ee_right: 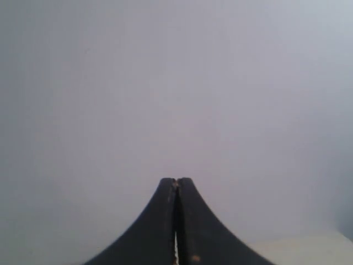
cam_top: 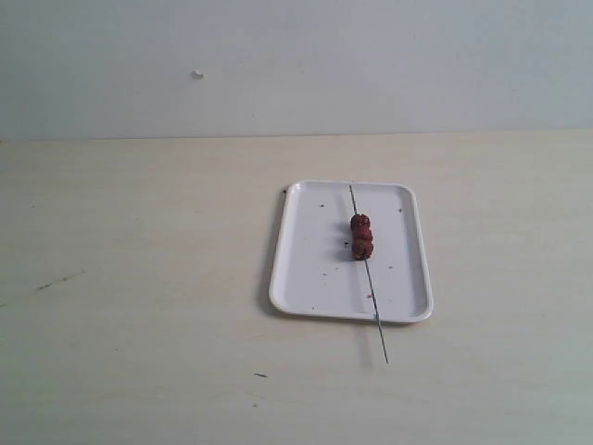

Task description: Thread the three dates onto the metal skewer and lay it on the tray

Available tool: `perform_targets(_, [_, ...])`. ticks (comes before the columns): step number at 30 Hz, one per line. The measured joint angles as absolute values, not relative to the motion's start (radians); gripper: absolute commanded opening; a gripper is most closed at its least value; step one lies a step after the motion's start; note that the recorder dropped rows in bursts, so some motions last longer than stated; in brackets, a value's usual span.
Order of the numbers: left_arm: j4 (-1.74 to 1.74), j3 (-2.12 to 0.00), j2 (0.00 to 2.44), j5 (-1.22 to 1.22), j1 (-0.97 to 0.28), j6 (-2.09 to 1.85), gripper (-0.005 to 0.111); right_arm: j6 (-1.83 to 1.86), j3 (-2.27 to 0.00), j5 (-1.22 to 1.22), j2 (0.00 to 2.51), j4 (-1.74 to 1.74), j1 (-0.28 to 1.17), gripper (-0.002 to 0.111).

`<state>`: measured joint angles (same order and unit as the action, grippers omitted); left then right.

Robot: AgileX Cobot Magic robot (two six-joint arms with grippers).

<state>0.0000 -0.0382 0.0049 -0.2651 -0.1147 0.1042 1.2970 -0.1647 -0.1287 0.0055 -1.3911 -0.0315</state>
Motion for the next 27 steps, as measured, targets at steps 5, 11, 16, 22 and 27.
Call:
perform_targets(5, [0.0, -0.038, 0.005, -0.265, -0.115, 0.104, 0.0, 0.515, -0.163, 0.045, 0.005, -0.51, -0.032, 0.0])
perform_targets(11, [0.0, -0.038, 0.005, -0.265, -0.115, 0.104, 0.0, 0.137, -0.07, 0.121, 0.005, -0.112, -0.032, 0.0])
perform_targets(16, [0.0, -0.038, 0.005, -0.265, -0.115, 0.104, 0.0, 0.112, -0.005, 0.156, 0.005, -0.074, -0.032, 0.0])
perform_targets(22, [0.0, -0.038, 0.005, -0.265, -0.115, 0.104, 0.0, 0.108, -0.005, 0.292, 0.005, -0.068, -0.032, 0.0])
perform_targets(27, [0.005, -0.038, 0.005, -0.265, -0.115, 0.104, 0.0, 0.108, -0.005, 0.303, 0.005, -0.068, -0.032, 0.0])
